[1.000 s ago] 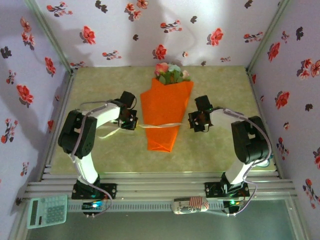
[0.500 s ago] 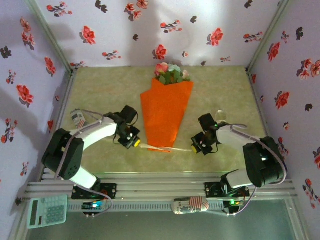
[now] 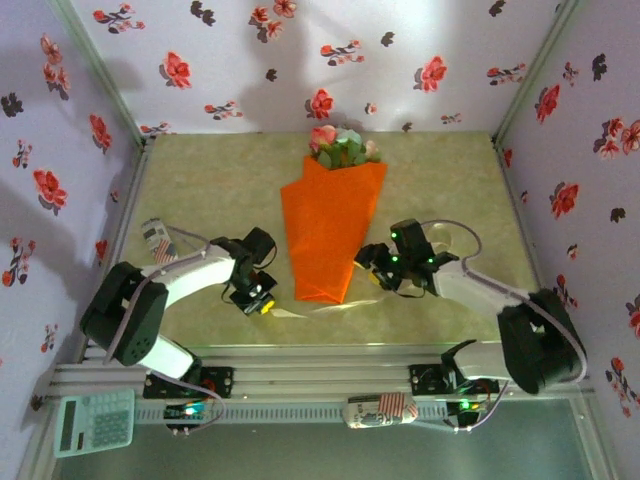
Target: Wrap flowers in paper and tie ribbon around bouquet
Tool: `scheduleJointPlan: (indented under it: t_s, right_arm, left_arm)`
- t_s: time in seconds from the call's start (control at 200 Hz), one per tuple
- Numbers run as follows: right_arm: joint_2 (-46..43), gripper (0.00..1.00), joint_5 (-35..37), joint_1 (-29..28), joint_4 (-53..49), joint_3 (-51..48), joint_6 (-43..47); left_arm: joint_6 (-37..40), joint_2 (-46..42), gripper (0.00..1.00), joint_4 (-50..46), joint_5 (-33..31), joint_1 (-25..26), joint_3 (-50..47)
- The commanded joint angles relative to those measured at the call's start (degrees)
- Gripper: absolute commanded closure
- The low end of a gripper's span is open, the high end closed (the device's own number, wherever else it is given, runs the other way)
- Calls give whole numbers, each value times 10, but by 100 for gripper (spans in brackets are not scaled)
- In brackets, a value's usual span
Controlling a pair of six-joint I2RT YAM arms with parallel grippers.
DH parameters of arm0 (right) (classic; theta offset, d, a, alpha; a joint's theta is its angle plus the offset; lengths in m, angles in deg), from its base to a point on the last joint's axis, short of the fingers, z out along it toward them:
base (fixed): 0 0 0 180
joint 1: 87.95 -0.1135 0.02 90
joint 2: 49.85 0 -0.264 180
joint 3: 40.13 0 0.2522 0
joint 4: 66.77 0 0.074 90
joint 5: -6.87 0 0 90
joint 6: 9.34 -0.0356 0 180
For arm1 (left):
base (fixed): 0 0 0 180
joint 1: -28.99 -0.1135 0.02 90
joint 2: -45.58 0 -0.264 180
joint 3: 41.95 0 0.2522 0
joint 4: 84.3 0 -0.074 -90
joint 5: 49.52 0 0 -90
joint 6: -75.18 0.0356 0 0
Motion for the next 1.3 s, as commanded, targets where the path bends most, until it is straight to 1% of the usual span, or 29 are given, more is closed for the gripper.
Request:
scheduleJointPlan:
  t_s: [0.0,0.165,0.415,0.515,0.605,0.69,0.755,0.8,0.85,0.985,1.125,1.295]
  right_arm:
    - [47,43,-50,-13,136,-20,31]
    - [121,45,-80,-20,224,-16,6]
    - [196,49,-82,-55,231,9,-12]
    - [223,54,-72,-58,241,20,-17]
    - [234,63,-61,-59,246,30,-14]
    - [235,74,-55,-58,235,42,-10]
    - [223,86,-51,-57,216,54,-9]
    - [211,92,-49,-54,200,62,-12]
    - [196,100,-50,-51,175,78,-22]
    - [166,100,-75,-36,111,126,-52]
    - [138,100,-97,-14,44,159,-66]
    - [120,100,-133,0,30,171,-92]
  left_arm:
    - [-9,10,100,2,-13,3,5]
    - [-6,17,100,3,-21,3,15]
    - [-12,38,100,24,-22,2,26]
    - [-9,50,100,27,-21,1,36]
    - [-11,53,100,29,-21,1,42]
    - [-11,54,100,32,-21,-2,42]
    - [-10,56,100,38,-21,-7,41]
    - [-9,59,100,46,-21,-12,40]
    - [-6,63,100,58,-21,-20,40]
    - [9,94,100,114,-12,-53,50]
    - [23,138,100,157,0,-100,86]
    - [25,208,100,201,15,-159,164]
